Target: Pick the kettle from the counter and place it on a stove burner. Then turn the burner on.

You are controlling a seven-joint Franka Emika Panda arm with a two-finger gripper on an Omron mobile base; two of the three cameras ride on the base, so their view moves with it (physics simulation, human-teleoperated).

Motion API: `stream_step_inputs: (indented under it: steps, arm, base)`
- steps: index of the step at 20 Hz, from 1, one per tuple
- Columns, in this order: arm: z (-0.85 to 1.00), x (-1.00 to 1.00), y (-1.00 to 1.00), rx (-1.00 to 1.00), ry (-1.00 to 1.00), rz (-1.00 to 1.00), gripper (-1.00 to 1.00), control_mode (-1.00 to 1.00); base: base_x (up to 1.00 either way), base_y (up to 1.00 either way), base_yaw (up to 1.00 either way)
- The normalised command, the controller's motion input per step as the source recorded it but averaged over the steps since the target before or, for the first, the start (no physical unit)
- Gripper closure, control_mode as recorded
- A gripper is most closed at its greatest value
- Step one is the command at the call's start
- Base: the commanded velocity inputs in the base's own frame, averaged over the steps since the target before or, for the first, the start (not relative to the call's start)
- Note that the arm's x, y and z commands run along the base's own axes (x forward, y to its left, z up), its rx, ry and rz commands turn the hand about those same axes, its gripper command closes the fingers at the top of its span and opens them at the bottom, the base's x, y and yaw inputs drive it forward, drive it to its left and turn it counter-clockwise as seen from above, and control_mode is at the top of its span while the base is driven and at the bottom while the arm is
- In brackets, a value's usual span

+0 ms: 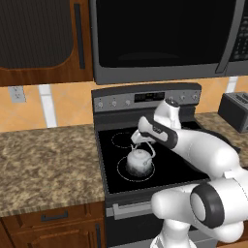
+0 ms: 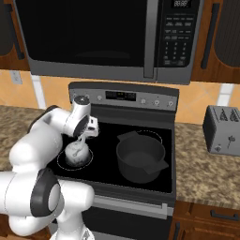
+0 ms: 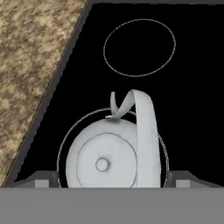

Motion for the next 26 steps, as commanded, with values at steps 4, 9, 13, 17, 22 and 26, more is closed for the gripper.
stream_step_inputs:
  steps: [4,9,13,17,22,26]
  arm:
    - [0.30,0.00,0.00,-0.05,0.00,0.00,-1.00,-1.00]
    - [0.33,-0.14,0.00,-0.07,0.00,0.00,-1.00,-1.00]
    - [0.19,-0.28,0.00,-0.11,0.01,0.00,-1.00,-1.00]
    - [0.19,-0.23,0.00,-0.11,0.00,-0.01,-1.00,-1.00]
    - [0.43,-0.53,0.05,-0.05,0.00,0.00,-1.00,-1.00]
    - [0.05,-0.58,0.01,-0.02,-0.06,0.00,-1.00,-1.00]
  base:
    - [0.00,0.00,0.00]
    - [0.00,0.00,0.00]
    - [0.00,0.00,0.00]
    - [0.00,0.00,0.00]
    - [0.00,0.00,0.00]
    - [0.00,0.00,0.00]
